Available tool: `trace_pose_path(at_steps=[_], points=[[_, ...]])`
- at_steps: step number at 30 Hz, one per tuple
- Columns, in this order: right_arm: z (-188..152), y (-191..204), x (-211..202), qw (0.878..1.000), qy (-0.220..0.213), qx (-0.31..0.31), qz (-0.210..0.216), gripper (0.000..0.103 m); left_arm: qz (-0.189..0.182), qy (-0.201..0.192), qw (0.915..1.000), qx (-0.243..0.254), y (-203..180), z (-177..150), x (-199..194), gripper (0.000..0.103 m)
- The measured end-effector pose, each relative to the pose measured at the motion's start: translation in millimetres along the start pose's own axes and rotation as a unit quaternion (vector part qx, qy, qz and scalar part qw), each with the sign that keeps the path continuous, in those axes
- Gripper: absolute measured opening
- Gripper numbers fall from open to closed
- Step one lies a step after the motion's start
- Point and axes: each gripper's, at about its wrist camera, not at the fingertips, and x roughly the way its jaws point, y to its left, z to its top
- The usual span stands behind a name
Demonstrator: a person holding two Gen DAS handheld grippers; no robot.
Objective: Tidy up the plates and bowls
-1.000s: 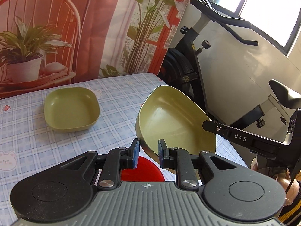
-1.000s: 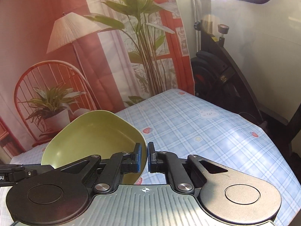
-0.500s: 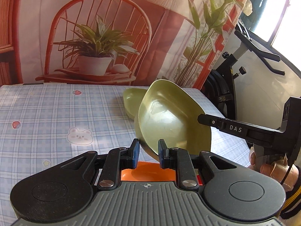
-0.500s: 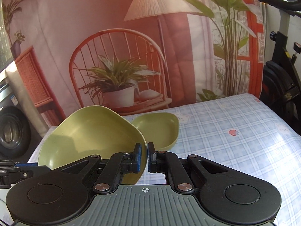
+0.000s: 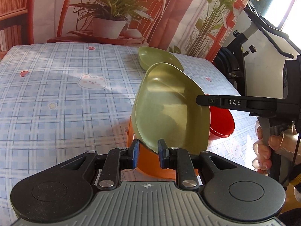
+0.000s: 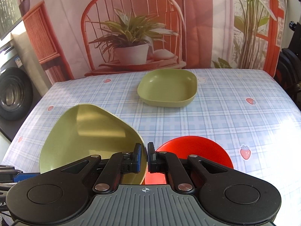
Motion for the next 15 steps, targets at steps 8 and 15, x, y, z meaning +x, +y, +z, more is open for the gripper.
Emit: trace_pose_path(at_steps=[8,15], points=[[-4.1,3.8,4.6,1.0,0.012,-0.009,-0.001,0.006,-0.011,0.02,0.9991,-0.035,7.2,-9.3,6.8,0.022],[-4.5,7.1,7.9,1.0,0.018,-0.018,-0.003,0.006,-0.01,0.029,0.9983,-0.049,9.4,-13.9,10.3,0.022]])
